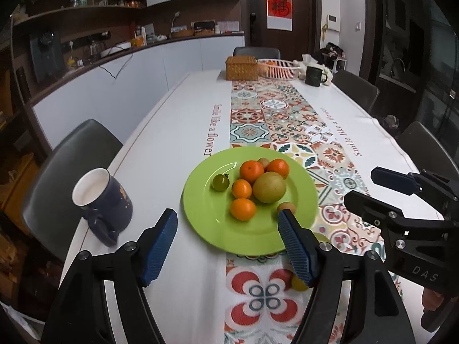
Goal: Organize fruits
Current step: 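Withdraw both tools toward the last green tomato and green pear, then grasp the green tomato with left tool while right tool grasps the green pear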
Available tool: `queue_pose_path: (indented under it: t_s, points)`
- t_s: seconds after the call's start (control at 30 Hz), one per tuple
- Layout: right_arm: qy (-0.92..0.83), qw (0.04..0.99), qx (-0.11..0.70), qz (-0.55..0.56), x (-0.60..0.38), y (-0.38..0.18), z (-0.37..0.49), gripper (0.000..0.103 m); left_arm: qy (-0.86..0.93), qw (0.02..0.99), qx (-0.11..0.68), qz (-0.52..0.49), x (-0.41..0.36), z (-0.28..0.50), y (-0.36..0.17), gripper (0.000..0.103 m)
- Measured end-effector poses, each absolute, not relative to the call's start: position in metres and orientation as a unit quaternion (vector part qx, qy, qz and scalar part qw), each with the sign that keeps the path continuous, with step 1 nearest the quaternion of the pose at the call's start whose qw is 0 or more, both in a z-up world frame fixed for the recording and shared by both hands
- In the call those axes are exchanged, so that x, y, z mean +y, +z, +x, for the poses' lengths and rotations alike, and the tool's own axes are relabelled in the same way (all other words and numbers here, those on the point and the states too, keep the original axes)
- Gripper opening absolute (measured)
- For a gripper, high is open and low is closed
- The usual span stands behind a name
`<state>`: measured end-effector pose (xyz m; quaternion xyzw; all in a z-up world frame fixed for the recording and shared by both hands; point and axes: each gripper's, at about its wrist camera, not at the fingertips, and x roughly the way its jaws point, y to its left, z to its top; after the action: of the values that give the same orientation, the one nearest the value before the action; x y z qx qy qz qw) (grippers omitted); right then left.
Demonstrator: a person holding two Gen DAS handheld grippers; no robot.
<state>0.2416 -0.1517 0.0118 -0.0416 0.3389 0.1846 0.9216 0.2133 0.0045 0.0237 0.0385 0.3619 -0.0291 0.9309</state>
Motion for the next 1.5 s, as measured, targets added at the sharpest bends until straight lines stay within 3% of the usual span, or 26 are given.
queue_pose_path:
  t_s: [0.4,1.0,1.23,1.5]
  points:
    - [0.182,0.928,0.323,-0.043,-0.172,0.014,0.195,0.056,-0.048,0.932,0.356,0.042,-0.02,0.17,0.022,0.073]
    - [0.133,0.909,0.393,-0.035,-0.197,-0.048,0.184,0.056,-0.134,0.894,0.424,0.048,-0.05,0.184,-0.057,0.072]
    - [0.114,0.898,0.423,-0.026,-0.206,-0.07,0.188,0.056,-0.137,0.883,0.445,0.06,-0.061,0.196,-0.078,0.061]
    - [0.109,0.893,0.435,-0.022,-0.202,-0.08,0.195,0.056,-0.143,0.871,0.468,0.043,-0.061,0.208,-0.091,0.034]
